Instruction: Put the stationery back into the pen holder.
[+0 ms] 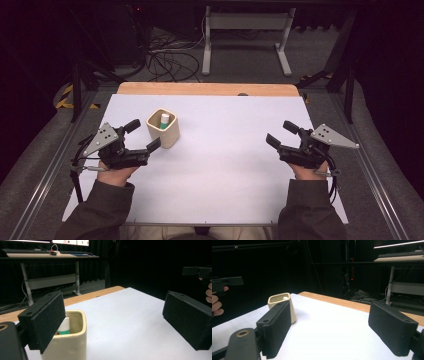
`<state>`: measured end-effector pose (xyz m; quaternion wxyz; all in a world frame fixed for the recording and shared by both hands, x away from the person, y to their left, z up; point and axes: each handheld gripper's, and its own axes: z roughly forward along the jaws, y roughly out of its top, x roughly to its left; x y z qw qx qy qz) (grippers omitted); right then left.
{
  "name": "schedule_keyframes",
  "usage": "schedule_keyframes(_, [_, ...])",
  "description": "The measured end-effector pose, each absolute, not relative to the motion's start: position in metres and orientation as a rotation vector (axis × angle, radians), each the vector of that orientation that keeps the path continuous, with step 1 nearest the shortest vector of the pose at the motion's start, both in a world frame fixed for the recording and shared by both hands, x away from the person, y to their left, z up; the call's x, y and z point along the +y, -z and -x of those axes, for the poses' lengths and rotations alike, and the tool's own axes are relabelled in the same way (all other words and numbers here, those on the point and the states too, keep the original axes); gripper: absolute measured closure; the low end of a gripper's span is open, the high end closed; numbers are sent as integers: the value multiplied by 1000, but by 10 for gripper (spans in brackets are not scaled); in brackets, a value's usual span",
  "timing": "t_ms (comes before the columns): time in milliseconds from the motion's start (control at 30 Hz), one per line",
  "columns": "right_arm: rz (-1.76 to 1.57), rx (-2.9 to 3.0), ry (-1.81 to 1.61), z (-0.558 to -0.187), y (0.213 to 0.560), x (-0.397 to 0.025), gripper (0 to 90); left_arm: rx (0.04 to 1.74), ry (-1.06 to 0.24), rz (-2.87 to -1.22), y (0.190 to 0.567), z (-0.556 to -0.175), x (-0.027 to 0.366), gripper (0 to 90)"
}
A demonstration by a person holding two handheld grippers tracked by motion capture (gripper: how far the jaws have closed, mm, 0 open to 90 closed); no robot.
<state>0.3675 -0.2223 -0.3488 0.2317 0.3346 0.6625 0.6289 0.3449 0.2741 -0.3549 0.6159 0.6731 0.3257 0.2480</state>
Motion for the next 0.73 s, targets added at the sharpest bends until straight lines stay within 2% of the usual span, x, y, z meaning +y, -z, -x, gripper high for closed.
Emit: schedule_keyframes(733, [-929,1830,-1719,-369,351,-222,192,746,-551,-1550,357,-341,282,51])
